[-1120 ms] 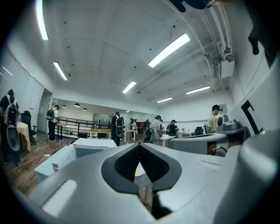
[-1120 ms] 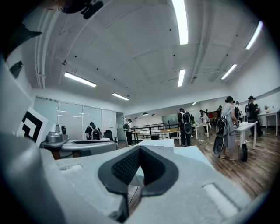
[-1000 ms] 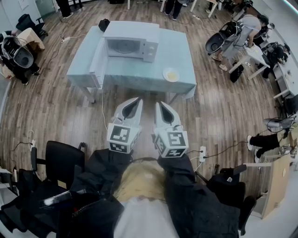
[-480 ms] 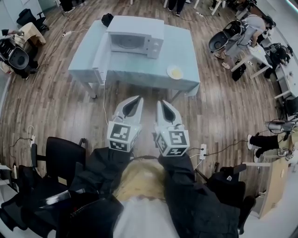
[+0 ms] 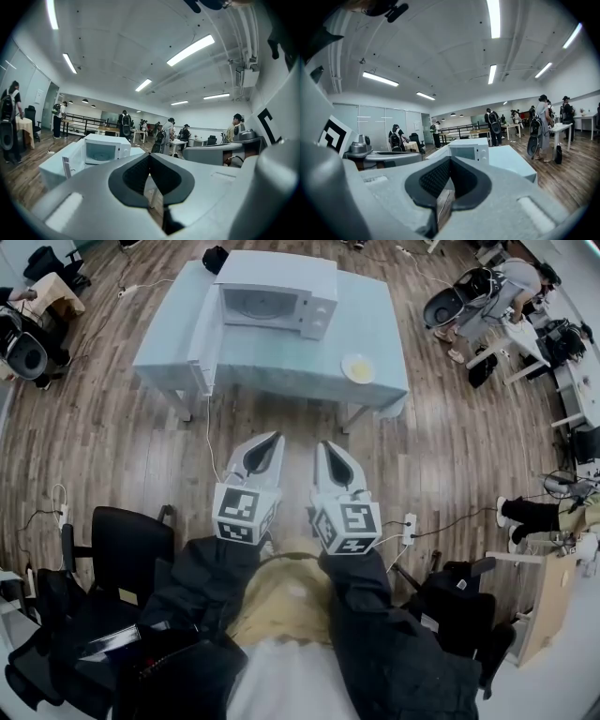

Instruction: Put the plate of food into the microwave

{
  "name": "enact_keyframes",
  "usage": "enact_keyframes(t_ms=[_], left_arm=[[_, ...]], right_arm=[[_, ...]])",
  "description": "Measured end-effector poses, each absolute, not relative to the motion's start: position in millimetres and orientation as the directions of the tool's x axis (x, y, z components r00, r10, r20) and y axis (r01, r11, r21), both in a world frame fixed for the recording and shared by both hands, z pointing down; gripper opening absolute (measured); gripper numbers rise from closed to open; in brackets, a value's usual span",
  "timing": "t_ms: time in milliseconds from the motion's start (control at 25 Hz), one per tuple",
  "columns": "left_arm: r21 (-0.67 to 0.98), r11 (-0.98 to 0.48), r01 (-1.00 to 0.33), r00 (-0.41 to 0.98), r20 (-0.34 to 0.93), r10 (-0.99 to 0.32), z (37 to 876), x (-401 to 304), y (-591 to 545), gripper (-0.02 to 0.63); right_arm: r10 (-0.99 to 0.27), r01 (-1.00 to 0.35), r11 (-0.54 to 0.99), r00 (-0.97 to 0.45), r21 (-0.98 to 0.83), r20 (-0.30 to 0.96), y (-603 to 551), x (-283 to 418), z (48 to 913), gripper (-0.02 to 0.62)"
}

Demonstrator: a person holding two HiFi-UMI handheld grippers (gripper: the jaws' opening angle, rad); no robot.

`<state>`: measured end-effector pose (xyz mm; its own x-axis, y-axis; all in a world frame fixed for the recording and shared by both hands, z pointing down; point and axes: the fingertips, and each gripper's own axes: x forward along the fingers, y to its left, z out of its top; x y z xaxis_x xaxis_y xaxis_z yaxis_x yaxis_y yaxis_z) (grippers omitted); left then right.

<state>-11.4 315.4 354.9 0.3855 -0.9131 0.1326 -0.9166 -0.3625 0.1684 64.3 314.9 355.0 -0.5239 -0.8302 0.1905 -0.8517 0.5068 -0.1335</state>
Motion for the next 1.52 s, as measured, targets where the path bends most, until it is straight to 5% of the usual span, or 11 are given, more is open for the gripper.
enact_keyframes(t_ms=[1520], left_arm=[[0.145, -0.262, -0.954, 0.287, 0.192, -0.938, 367, 21, 81, -0.002]], right_arm=[[-0.754, -0.761, 0.606, -0.643, -0.232, 0.137, 76, 97, 356, 0.000]])
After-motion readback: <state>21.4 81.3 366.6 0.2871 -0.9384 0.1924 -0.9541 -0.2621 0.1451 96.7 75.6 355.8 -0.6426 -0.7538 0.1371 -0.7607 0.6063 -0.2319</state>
